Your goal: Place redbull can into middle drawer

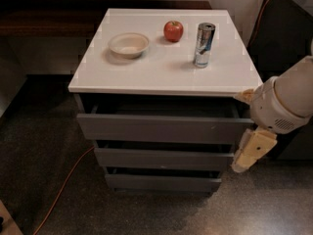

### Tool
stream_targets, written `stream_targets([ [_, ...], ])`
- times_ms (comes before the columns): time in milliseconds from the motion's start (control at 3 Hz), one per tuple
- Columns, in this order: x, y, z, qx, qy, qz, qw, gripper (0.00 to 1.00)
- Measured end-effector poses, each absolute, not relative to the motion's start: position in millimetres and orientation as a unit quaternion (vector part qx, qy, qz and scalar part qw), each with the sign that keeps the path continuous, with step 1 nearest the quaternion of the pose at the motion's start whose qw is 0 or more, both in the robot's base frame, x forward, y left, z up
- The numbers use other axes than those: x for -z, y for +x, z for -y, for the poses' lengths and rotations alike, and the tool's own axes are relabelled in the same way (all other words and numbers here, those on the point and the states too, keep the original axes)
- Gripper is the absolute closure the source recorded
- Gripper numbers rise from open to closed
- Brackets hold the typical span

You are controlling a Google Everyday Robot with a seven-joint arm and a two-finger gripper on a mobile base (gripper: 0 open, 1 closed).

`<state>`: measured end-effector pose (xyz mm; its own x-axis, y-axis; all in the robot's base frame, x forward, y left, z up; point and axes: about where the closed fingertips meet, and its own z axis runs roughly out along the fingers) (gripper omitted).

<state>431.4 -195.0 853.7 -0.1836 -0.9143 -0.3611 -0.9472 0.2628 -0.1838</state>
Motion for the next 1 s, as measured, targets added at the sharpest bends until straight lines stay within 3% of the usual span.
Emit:
stream_targets([
  [1000, -796.9, 472.6, 182.1, -0.032, -0.613, -0.75, 0.248, 0.0],
])
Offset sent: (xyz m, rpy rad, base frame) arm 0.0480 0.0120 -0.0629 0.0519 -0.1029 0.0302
